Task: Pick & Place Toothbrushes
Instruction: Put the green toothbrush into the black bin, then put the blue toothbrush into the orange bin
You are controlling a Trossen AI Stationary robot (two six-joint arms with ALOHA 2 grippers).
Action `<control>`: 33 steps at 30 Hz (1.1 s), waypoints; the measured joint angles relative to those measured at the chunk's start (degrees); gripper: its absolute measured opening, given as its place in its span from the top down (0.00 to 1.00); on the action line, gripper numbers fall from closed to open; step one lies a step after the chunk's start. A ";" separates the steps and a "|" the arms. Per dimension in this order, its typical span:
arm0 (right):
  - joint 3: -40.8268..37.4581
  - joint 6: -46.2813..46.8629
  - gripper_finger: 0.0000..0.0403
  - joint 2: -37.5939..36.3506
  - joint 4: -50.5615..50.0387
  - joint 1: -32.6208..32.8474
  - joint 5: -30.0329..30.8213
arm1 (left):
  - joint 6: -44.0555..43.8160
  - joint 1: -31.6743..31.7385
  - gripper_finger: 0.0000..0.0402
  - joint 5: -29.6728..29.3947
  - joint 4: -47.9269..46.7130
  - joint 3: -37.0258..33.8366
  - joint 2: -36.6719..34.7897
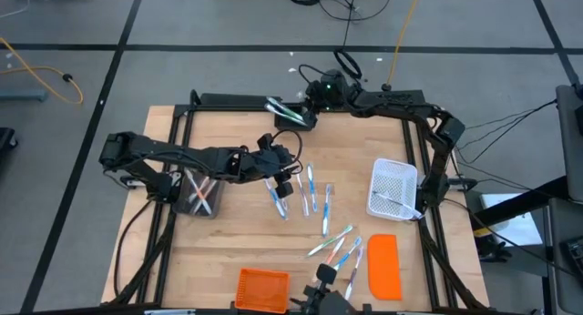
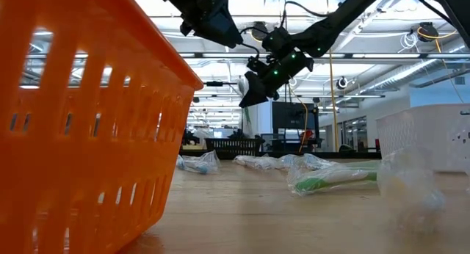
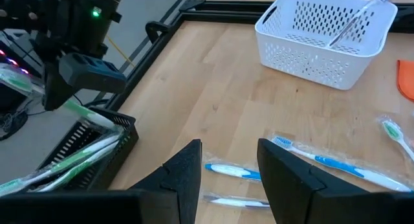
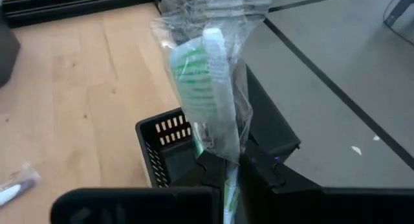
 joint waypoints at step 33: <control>0.69 0.04 0.54 -0.04 -2.78 -0.08 0.99 | -0.11 0.39 0.62 0.00 0.19 -0.02 0.02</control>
